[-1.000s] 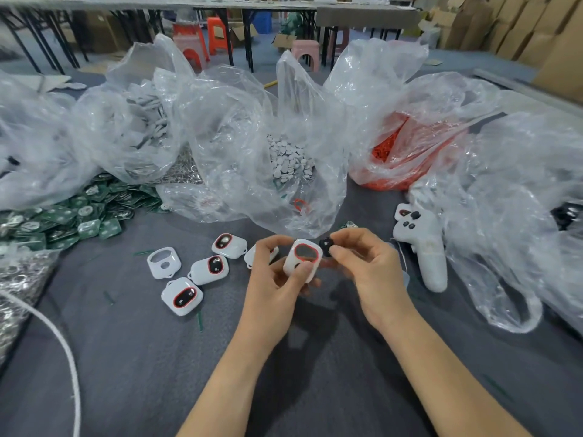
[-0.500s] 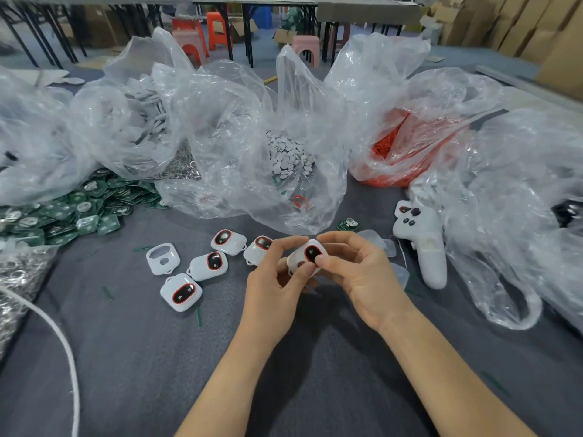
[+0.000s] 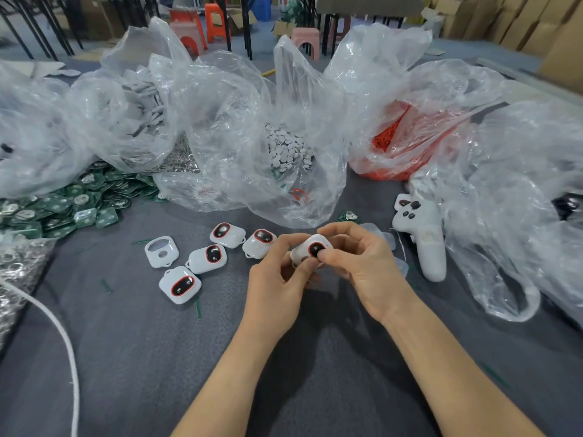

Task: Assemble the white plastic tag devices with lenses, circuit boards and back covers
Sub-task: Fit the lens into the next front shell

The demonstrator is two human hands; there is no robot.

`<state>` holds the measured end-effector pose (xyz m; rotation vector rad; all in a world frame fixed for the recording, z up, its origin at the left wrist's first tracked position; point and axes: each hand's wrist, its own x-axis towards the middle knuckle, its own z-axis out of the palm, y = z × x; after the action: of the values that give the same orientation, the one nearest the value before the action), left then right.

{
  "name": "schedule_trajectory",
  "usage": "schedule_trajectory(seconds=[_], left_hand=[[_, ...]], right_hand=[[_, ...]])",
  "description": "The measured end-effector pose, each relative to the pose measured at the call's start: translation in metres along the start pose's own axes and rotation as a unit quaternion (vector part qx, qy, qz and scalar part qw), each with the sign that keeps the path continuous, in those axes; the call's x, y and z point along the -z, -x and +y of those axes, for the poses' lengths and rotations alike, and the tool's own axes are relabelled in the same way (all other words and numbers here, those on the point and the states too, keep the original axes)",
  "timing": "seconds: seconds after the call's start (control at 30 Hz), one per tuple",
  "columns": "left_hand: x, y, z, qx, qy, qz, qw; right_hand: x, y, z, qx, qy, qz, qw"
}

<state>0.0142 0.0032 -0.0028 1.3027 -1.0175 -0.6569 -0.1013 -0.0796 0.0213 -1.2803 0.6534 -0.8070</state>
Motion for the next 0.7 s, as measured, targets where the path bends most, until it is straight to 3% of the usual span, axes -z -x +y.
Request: schedule_trajectory(seconds=[0.23, 0.37, 0.5, 0.7], left_hand=[[0.000, 0.000, -0.001, -0.015, -0.021, 0.018, 1.000], [0.000, -0.001, 0.002, -0.029, 0.027, 0.060, 0.997], [0.000, 0.002, 0.003, -0.057, -0.023, 0.070, 0.996], [0.000, 0.000, 0.005, -0.028, 0.011, 0.072, 0.997]], right_hand=[[-0.002, 0.002, -0.002, 0.065, 0.042, -0.009, 0.997], [-0.006, 0.003, 0.000, 0.078, 0.030, -0.044, 0.996], [-0.009, 0.003, 0.004, 0.107, 0.091, -0.002, 0.990], [-0.006, 0.002, 0.004, 0.072, 0.082, 0.031, 0.994]])
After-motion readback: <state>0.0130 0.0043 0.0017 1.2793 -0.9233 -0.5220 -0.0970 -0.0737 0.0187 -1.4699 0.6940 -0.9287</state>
